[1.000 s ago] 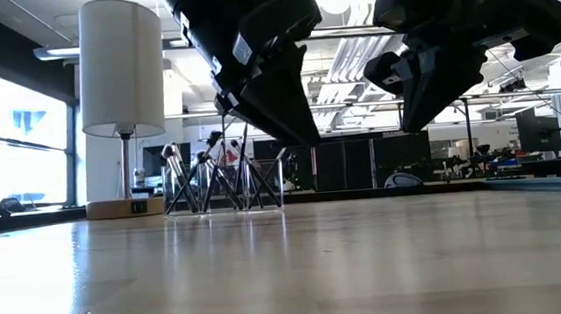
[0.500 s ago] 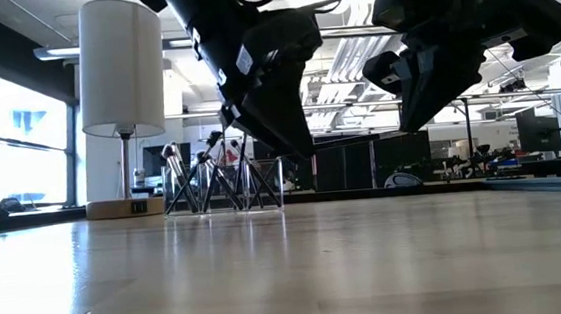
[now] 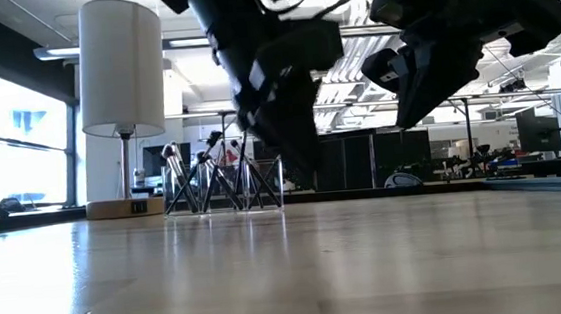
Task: Pick & Place Makeup Supplies
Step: Put the black makeup brush into the transparent organizer
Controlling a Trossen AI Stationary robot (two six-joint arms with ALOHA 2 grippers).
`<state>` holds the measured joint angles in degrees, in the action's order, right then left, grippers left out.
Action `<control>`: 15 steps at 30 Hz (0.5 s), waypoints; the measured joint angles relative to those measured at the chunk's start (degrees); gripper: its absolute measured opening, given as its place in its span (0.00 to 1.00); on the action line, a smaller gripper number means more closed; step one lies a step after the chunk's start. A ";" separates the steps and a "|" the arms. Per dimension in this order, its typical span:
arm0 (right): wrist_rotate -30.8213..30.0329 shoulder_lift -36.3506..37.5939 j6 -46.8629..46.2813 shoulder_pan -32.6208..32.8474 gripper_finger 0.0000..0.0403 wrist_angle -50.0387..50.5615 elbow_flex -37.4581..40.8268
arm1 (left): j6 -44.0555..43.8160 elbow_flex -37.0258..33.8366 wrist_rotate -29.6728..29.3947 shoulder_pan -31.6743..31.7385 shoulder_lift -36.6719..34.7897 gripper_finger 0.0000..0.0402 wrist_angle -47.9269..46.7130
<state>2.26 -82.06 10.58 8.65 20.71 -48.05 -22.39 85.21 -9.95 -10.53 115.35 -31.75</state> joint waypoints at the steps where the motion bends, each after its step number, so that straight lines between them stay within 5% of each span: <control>1: 0.01 -0.02 0.06 0.03 0.00 0.30 0.02 | -0.17 0.40 0.09 -0.09 0.73 0.37 -0.24; 10: 0.00 0.04 -1.49 0.02 0.00 0.08 0.04 | -0.04 3.22 -0.68 -0.02 1.67 0.35 -0.26; 15: -0.02 0.04 -1.60 0.03 0.00 0.03 0.04 | -0.36 3.30 -1.05 0.00 1.64 0.16 -0.14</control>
<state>2.24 -82.02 8.98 8.68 20.74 -48.01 -22.74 88.51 -11.00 -10.53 116.99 -31.88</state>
